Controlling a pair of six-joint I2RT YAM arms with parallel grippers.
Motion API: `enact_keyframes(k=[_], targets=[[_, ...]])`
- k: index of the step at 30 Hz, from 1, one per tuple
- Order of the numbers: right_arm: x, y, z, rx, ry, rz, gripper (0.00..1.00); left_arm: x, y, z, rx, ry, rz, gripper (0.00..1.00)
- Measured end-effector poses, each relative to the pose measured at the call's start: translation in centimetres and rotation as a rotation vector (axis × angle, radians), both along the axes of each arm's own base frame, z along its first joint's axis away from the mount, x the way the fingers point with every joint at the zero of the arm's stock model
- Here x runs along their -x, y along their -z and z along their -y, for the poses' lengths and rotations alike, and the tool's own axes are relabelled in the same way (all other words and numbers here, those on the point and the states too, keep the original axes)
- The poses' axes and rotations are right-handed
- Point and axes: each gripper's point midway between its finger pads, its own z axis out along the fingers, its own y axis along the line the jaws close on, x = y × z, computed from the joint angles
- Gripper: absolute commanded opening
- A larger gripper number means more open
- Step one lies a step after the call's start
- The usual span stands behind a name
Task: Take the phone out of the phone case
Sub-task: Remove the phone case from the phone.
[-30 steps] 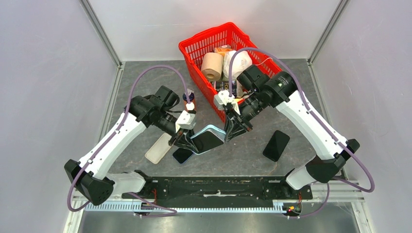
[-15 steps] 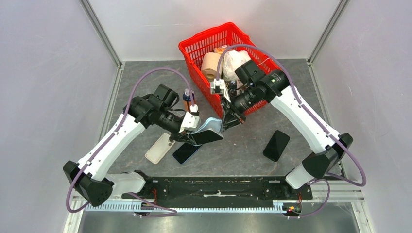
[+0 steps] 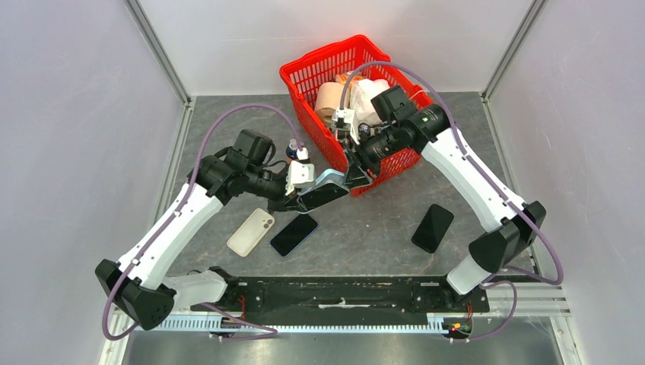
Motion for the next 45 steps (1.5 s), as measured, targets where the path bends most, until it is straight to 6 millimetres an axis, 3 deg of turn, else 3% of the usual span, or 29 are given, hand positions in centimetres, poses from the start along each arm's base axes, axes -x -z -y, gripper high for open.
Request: enact_keyframes(k=[4,11,17,45], targets=[[0.3,-0.9,0.8,-0.014,-0.035,0.102,0.56,-0.2,-0.4,0.2,0.040,-0.035,-0.014,0.02],[2.4,-4.5,2.8,-0.058,-0.127,0.301,0.56,-0.4,-0.4,0.3,0.090,-0.076,-0.064,0.02],[4.1,-6.5,3.1,-0.121,-0.188,0.334,0.54,-0.6,-0.4,0.4,0.104,-0.098,-0.085,0.02],[3.9,-6.5,0.9,-0.203,-0.222,0.202,0.53,-0.7,-0.7,0.6,0.119,-0.123,-0.102,0.02]])
